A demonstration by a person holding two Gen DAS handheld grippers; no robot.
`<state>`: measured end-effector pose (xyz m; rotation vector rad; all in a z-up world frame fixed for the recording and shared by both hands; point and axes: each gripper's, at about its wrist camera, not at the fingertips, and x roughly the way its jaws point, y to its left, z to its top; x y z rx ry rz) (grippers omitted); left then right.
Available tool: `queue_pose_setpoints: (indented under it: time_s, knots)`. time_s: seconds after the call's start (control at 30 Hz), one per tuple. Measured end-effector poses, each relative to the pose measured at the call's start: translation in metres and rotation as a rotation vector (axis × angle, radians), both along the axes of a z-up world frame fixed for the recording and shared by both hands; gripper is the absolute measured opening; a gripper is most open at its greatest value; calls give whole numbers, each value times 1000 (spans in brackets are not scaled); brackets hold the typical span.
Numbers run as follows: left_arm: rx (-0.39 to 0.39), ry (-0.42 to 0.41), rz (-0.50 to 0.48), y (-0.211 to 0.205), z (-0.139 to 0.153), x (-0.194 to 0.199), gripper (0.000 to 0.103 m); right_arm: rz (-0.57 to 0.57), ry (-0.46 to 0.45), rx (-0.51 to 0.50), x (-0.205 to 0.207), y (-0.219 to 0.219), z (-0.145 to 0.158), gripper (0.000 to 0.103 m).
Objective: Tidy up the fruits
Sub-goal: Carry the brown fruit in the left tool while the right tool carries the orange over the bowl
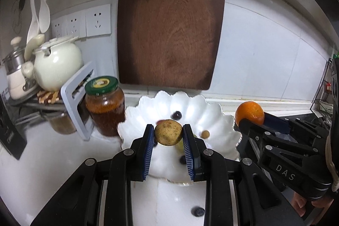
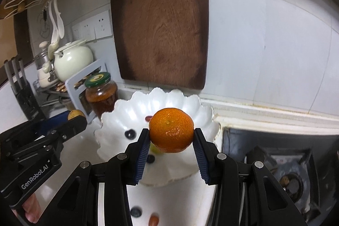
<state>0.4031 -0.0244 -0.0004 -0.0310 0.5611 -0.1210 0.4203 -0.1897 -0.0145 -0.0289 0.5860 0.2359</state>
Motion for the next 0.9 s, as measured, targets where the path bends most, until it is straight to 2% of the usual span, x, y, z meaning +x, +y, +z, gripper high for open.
queue_pose_setpoints:
  time_s: [0.43, 0.9]
  knots:
    - [28, 73, -32, 4, 8, 61, 28, -8, 41, -25, 59, 11, 4, 42]
    - [21, 258, -34, -2, -34, 130, 28, -8, 193, -37, 118, 15, -30, 43]
